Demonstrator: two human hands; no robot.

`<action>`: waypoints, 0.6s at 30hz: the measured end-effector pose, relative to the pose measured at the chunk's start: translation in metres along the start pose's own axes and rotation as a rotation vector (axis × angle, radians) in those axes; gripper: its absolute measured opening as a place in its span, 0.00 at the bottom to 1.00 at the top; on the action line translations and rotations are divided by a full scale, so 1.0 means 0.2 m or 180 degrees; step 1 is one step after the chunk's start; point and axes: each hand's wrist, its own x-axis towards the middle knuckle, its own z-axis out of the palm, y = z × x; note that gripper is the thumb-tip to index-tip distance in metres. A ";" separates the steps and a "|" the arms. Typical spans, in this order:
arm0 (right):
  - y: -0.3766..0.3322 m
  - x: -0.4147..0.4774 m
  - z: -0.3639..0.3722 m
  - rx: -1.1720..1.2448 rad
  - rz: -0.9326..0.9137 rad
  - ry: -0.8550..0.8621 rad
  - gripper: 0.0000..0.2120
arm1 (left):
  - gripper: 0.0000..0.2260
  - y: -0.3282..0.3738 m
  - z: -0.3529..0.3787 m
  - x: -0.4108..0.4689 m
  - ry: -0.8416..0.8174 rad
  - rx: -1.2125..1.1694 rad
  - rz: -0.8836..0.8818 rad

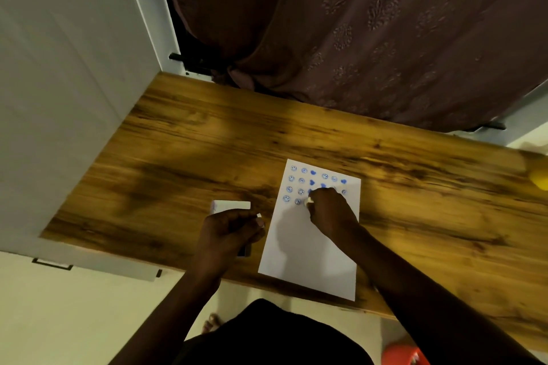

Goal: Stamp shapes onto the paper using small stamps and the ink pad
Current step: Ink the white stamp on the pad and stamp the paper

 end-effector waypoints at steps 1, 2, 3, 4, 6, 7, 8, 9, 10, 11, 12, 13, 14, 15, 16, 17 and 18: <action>0.01 0.00 -0.01 0.0036 -0.0024 0.0000 0.14 | 0.04 0.00 0.00 0.00 -0.0016 0.0023 0.0011; 0.01 0.00 -0.02 0.0073 -0.0056 0.0005 0.13 | 0.04 0.01 -0.01 0.00 -0.0021 0.0039 0.0020; 0.02 -0.01 -0.03 0.0127 -0.0091 0.0030 0.13 | 0.04 0.01 -0.01 -0.01 -0.0022 0.0049 0.0025; 0.03 -0.02 -0.05 0.0205 -0.0116 0.0087 0.13 | 0.05 0.01 -0.02 -0.01 -0.0029 0.0064 0.0030; 0.06 -0.05 -0.10 0.0482 -0.0095 0.0258 0.13 | 0.06 0.01 -0.02 -0.01 -0.0056 0.0090 -0.0015; 0.07 -0.07 -0.14 0.0694 -0.0066 0.0395 0.12 | 0.07 0.00 -0.01 -0.02 -0.0068 0.0102 -0.0053; 0.08 -0.10 -0.19 0.0951 -0.0051 0.0569 0.11 | 0.08 0.00 -0.01 -0.02 -0.0081 0.0116 -0.0082; 0.09 -0.13 -0.23 0.1262 -0.0023 0.0740 0.10 | 0.09 -0.01 0.00 -0.02 -0.0101 0.0145 -0.0108; 0.09 -0.18 -0.27 0.1645 0.0035 0.0853 0.09 | 0.10 -0.01 0.02 -0.02 -0.0123 0.0182 -0.0124; 0.10 -0.22 -0.31 0.2086 0.0135 0.0860 0.08 | 0.09 -0.01 0.04 -0.02 -0.0148 0.0213 -0.0126; 0.10 -0.27 -0.33 0.2530 0.0245 0.0768 0.08 | 0.09 -0.01 0.06 -0.02 -0.0188 0.0218 -0.0111; 0.09 -0.32 -0.34 0.2938 0.0330 0.0618 0.08 | 0.09 -0.01 0.08 -0.02 -0.0239 0.0189 -0.0084; 0.09 -0.37 -0.34 0.3292 0.0383 0.0463 0.09 | 0.09 -0.01 0.11 -0.02 -0.0291 0.0152 -0.0060; 0.09 -0.42 -0.34 0.3579 0.0405 0.0334 0.09 | 0.10 -0.01 0.13 -0.02 -0.0335 0.0114 -0.0048; 0.09 -0.46 -0.33 0.3790 0.0407 0.0241 0.09 | 0.11 0.00 0.15 -0.02 -0.0387 0.0071 -0.0040; 0.08 -0.50 -0.31 0.3941 0.0403 0.0170 0.10 | 0.11 0.00 0.18 -0.02 -0.0455 0.0028 -0.0032; 0.08 -0.54 -0.30 0.4044 0.0398 0.0107 0.10 | 0.12 0.01 0.20 -0.02 -0.0525 0.0004 -0.0025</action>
